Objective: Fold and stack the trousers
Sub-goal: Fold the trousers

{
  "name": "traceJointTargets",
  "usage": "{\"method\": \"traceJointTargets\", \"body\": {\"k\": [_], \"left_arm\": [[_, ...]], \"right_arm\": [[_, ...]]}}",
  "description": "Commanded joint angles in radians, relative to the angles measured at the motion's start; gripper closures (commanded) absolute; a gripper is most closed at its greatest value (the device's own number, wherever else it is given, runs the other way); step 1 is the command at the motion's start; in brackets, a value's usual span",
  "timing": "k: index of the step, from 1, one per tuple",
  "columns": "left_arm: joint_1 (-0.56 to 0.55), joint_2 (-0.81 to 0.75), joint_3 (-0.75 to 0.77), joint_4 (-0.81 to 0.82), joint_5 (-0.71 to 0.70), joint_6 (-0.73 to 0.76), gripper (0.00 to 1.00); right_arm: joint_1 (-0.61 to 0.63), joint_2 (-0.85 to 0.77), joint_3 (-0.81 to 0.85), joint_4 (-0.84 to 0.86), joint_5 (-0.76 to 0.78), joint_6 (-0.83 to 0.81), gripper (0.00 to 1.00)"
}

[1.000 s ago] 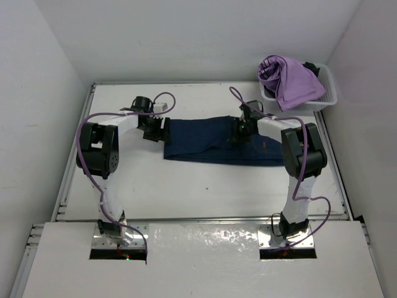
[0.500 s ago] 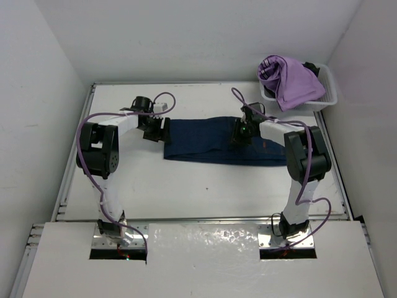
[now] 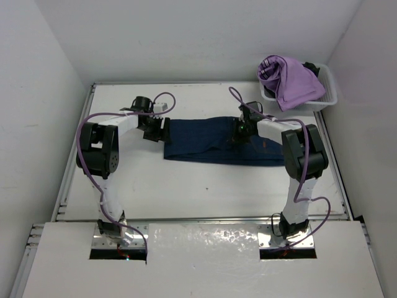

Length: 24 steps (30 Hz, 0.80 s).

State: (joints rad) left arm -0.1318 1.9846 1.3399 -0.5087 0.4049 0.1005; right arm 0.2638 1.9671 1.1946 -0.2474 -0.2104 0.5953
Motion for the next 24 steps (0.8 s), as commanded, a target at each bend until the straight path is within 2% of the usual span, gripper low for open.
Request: {"method": "traceJointTargets", "body": {"k": [1,9,15,19,24], "left_arm": [[-0.002,0.002,0.022,0.018,0.009,0.014,0.36],[0.0,-0.004,0.038,0.009,-0.008,0.03,0.36],[0.0,-0.001,0.058,-0.001,-0.024,0.044,0.36],[0.0,0.002,0.067,-0.005,-0.031,0.059,0.36],[0.0,0.02,0.076,-0.013,-0.029,0.061,0.36]], "right_arm": [[0.005,-0.011,-0.003,0.051,-0.014,0.008,1.0],[-0.005,-0.23,-0.151,0.151,-0.053,0.003,1.0],[-0.024,-0.269,-0.233,0.192,-0.129,0.056,1.0],[-0.113,-0.312,-0.289,0.226,-0.178,0.103,1.0],[-0.193,-0.329,-0.293,0.175,-0.19,0.06,1.0]]}}
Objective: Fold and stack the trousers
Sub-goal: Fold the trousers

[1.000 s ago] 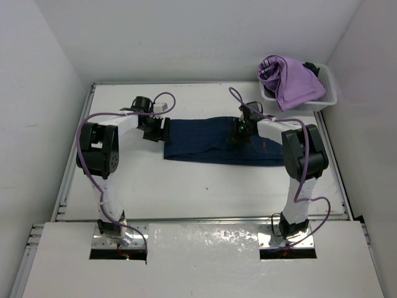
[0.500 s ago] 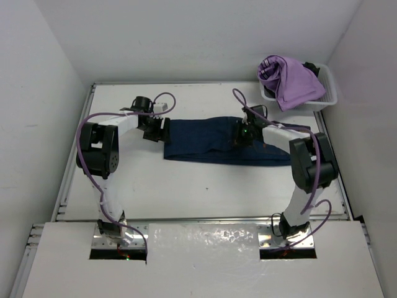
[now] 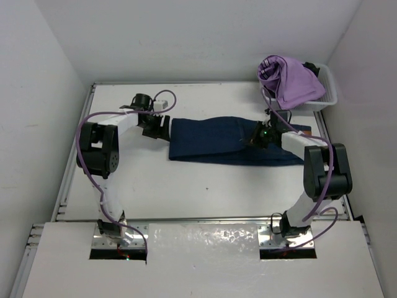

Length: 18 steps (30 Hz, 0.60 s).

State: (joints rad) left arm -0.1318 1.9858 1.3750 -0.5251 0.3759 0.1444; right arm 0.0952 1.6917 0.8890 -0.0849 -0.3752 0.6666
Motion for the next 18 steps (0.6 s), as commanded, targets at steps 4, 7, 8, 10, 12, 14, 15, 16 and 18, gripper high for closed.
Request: {"method": "traceJointTargets", "body": {"k": [4,7,8,10,12,14,15,16,18], "left_arm": [[-0.003,0.036,0.055,-0.007,0.011,0.015,0.36],[-0.002,0.036,0.056,-0.012,0.026,0.018,0.36],[-0.002,0.036,0.055,-0.013,0.031,0.018,0.36],[-0.002,0.031,0.055,-0.013,0.052,0.018,0.36],[-0.003,0.027,0.056,-0.012,0.076,0.014,0.35],[-0.005,0.022,0.059,-0.006,0.09,0.009,0.33],[-0.005,0.019,0.061,-0.003,0.098,0.006,0.33],[-0.005,0.019,0.062,-0.003,0.103,0.004,0.32],[-0.006,0.012,0.067,0.0,0.122,-0.005,0.31]], "right_arm": [[-0.02,-0.018,0.025,0.0,-0.037,-0.032,1.0],[0.001,0.028,0.047,-0.006,-0.074,-0.033,0.99],[0.009,0.04,0.06,-0.028,-0.079,-0.047,0.95],[0.041,0.068,0.093,-0.058,-0.073,-0.071,0.9],[0.066,0.082,0.103,-0.072,-0.067,-0.088,0.9],[0.069,0.089,0.105,-0.07,-0.064,-0.081,0.91],[0.069,0.094,0.107,-0.076,-0.059,-0.082,0.91],[0.07,0.094,0.11,-0.096,-0.042,-0.091,0.9],[0.069,0.089,0.123,-0.154,-0.01,-0.119,0.84]]}}
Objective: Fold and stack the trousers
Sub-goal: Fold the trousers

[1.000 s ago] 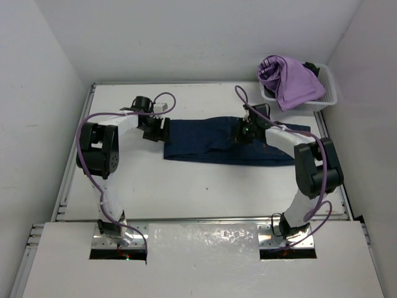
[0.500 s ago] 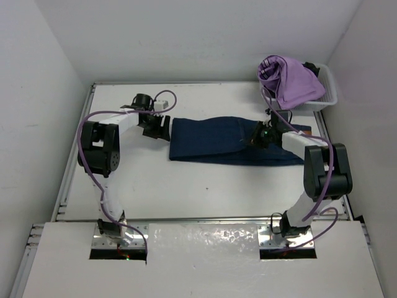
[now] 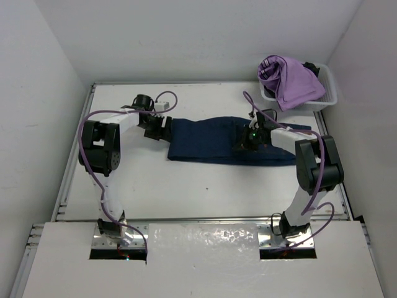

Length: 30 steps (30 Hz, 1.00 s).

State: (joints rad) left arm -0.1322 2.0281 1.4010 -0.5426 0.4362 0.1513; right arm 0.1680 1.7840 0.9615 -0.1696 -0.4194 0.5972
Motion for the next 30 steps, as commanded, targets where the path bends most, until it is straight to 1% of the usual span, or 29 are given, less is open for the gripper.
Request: {"method": "traceJointTargets", "body": {"k": [1,2,3,5,6,7,8,10,11,13,15,16,17,18,21,22,25,26,27,28,29,30], "left_arm": [[-0.004,-0.038,0.041,0.02,0.062,-0.015,0.31],[-0.004,-0.064,0.035,0.029,0.061,-0.022,0.31],[-0.004,-0.084,0.027,0.041,0.061,-0.025,0.31],[-0.003,-0.144,0.018,0.085,0.058,-0.045,0.29],[-0.004,-0.155,0.013,0.098,0.067,-0.058,0.25],[-0.007,-0.16,0.015,0.105,0.085,-0.076,0.24],[-0.012,-0.149,0.022,0.095,0.116,-0.085,0.23],[-0.023,-0.135,0.042,0.067,0.137,-0.094,0.21],[-0.024,-0.143,0.035,0.072,0.141,-0.104,0.21],[-0.024,-0.176,0.018,0.108,0.13,-0.102,0.17],[-0.029,-0.175,0.006,0.113,0.086,-0.101,0.08],[-0.033,-0.161,0.009,0.098,0.064,-0.099,0.07],[-0.035,-0.113,0.027,0.075,0.026,-0.095,0.07],[-0.037,-0.085,0.038,0.032,0.016,-0.091,0.05],[-0.059,-0.006,0.043,0.018,-0.04,-0.085,0.04],[-0.069,0.013,0.039,0.02,-0.083,-0.091,0.04],[-0.069,0.043,0.029,0.023,-0.082,-0.099,0.08],[-0.069,0.046,0.018,0.026,-0.07,-0.101,0.14],[-0.069,0.046,0.01,0.035,-0.056,-0.102,0.18],[-0.069,0.053,0.006,0.041,-0.007,-0.111,0.23],[-0.069,0.057,-0.005,0.043,0.018,-0.114,0.31],[-0.07,0.061,-0.01,0.044,0.039,-0.114,0.35]], "right_arm": [[-0.005,-0.006,0.057,-0.089,0.075,-0.062,0.83],[-0.008,-0.014,0.071,-0.137,0.096,-0.072,0.82],[-0.012,-0.017,0.077,-0.137,0.12,-0.08,0.79],[-0.036,-0.024,0.088,-0.208,0.178,-0.088,0.62],[-0.05,-0.029,0.083,-0.221,0.197,-0.083,0.56],[-0.076,-0.049,0.076,-0.244,0.214,-0.07,0.53],[-0.093,-0.063,0.065,-0.246,0.235,-0.062,0.47],[-0.119,-0.11,0.033,-0.243,0.257,-0.051,0.45],[-0.139,-0.127,0.025,-0.245,0.274,-0.057,0.43],[-0.154,-0.167,0.034,-0.277,0.295,-0.091,0.42],[-0.165,-0.184,0.049,-0.31,0.3,-0.117,0.41],[-0.203,-0.192,0.051,-0.317,0.298,-0.122,0.41],[-0.217,-0.208,0.049,-0.318,0.295,-0.128,0.4],[-0.234,-0.216,0.049,-0.329,0.301,-0.135,0.4],[-0.312,-0.245,0.04,-0.341,0.309,-0.149,0.4],[-0.353,-0.251,0.039,-0.346,0.311,-0.155,0.4],[-0.432,-0.268,0.048,-0.38,0.329,-0.194,0.38],[-0.452,-0.273,0.054,-0.389,0.337,-0.204,0.38],[-0.469,-0.279,0.056,-0.398,0.343,-0.224,0.37],[-0.507,-0.282,0.056,-0.4,0.347,-0.231,0.37],[-0.525,-0.285,0.054,-0.403,0.349,-0.237,0.37],[-0.541,-0.288,0.052,-0.403,0.349,-0.246,0.37]]}}
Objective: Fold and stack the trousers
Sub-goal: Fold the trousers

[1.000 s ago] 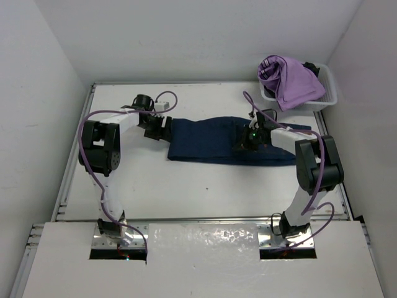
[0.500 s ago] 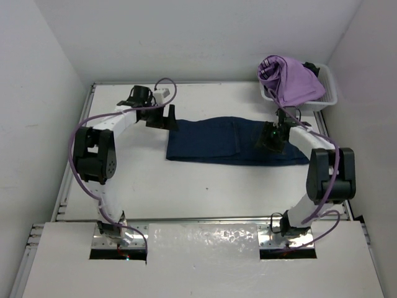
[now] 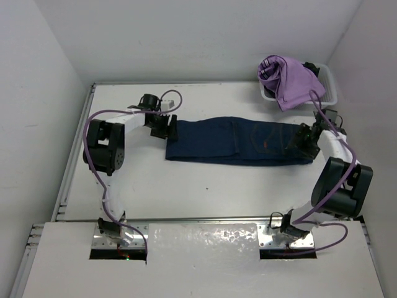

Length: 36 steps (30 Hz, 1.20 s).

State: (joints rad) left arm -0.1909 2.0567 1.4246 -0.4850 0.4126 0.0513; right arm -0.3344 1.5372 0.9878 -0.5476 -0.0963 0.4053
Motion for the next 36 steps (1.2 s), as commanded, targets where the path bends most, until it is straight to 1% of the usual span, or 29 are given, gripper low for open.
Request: {"method": "traceJointTargets", "body": {"k": [1,2,4,5,6,8,10,11,13,14,15,16,17,18,19,20,22,23,24,25,26,28,31,32,33,35,36], "left_arm": [[-0.018,0.039,-0.039,-0.015,0.092,-0.014,0.4],[-0.019,0.042,-0.042,-0.017,0.104,-0.013,0.53],[-0.018,0.04,-0.047,-0.023,0.136,-0.008,0.71],[-0.016,0.037,-0.049,-0.024,0.149,-0.002,0.77],[-0.013,0.033,-0.047,-0.03,0.163,0.002,0.86],[-0.004,0.014,-0.046,-0.035,0.209,0.004,1.0],[0.022,-0.018,-0.038,-0.055,0.241,0.018,1.0],[0.054,-0.032,-0.018,-0.093,0.232,0.031,1.0],[0.105,-0.079,0.025,-0.133,0.175,0.076,1.0],[0.173,-0.095,0.043,-0.185,0.16,0.091,1.0],[0.2,-0.116,0.066,-0.216,0.144,0.126,1.0],[0.246,-0.124,0.124,-0.248,0.096,0.151,1.0],[0.277,-0.132,0.155,-0.321,0.072,0.18,1.0],[0.327,-0.145,0.222,-0.36,0.034,0.238,1.0],[0.352,-0.154,0.253,-0.413,0.022,0.263,1.0],[0.382,-0.164,0.279,-0.434,0.008,0.286,1.0],[0.396,-0.19,0.356,-0.492,-0.038,0.344,1.0],[0.396,-0.197,0.381,-0.513,-0.052,0.376,1.0],[0.396,-0.198,0.439,-0.533,-0.049,0.381,1.0],[0.393,-0.193,0.47,-0.573,-0.038,0.381,1.0],[0.387,-0.182,0.534,-0.593,-0.006,0.378,1.0],[0.367,-0.173,0.586,-0.648,0.021,0.369,1.0],[0.26,-0.19,0.634,-0.672,0.086,0.364,1.0],[0.187,-0.201,0.634,-0.669,0.106,0.36,1.0],[0.142,-0.214,0.628,-0.665,0.153,0.342,1.0],[0.056,-0.219,0.611,-0.639,0.196,0.29,1.0],[0.036,-0.217,0.59,-0.63,0.209,0.273,1.0]], "right_arm": [[-0.064,-0.042,0.025,-0.025,0.029,-0.057,0.37],[-0.074,-0.04,0.023,-0.028,0.033,-0.062,0.37],[-0.086,-0.045,0.02,-0.029,0.04,-0.071,0.37],[-0.087,-0.046,0.014,-0.028,0.04,-0.072,0.37],[-0.086,-0.049,0.009,-0.019,0.033,-0.071,0.37],[-0.087,-0.06,-0.001,-0.012,0.03,-0.065,0.37],[-0.087,-0.068,-0.005,-0.006,0.027,-0.057,0.37],[-0.086,-0.069,-0.003,-0.005,0.024,-0.056,0.37],[-0.087,-0.077,-0.001,-0.008,0.023,-0.056,0.37],[-0.087,-0.08,-0.001,-0.009,0.024,-0.06,0.37],[-0.087,-0.084,-0.001,-0.009,0.027,-0.06,0.37],[-0.087,-0.094,-0.008,-0.009,0.027,-0.06,0.37],[-0.087,-0.098,-0.012,-0.008,0.027,-0.06,0.37],[-0.087,-0.104,-0.015,-0.005,0.024,-0.057,0.37],[-0.087,-0.115,-0.024,-0.002,0.026,-0.054,0.37],[-0.086,-0.12,-0.029,0.006,0.023,-0.049,0.37],[-0.087,-0.132,-0.041,0.018,0.02,-0.043,0.37],[-0.087,-0.135,-0.043,0.02,0.017,-0.043,0.37],[-0.087,-0.137,-0.043,0.02,0.018,-0.04,0.37],[-0.087,-0.138,-0.041,0.02,0.015,-0.042,0.37],[-0.087,-0.14,-0.037,0.02,0.015,-0.042,0.37],[-0.087,-0.14,-0.032,0.017,0.017,-0.043,0.37],[-0.087,-0.144,-0.029,0.015,0.017,-0.046,0.37],[-0.087,-0.146,-0.029,0.015,0.017,-0.046,0.37],[-0.086,-0.147,-0.028,0.014,0.017,-0.045,0.37],[-0.087,-0.15,-0.026,0.011,0.015,-0.048,0.37],[-0.087,-0.153,-0.026,0.009,0.014,-0.048,0.37]]}}
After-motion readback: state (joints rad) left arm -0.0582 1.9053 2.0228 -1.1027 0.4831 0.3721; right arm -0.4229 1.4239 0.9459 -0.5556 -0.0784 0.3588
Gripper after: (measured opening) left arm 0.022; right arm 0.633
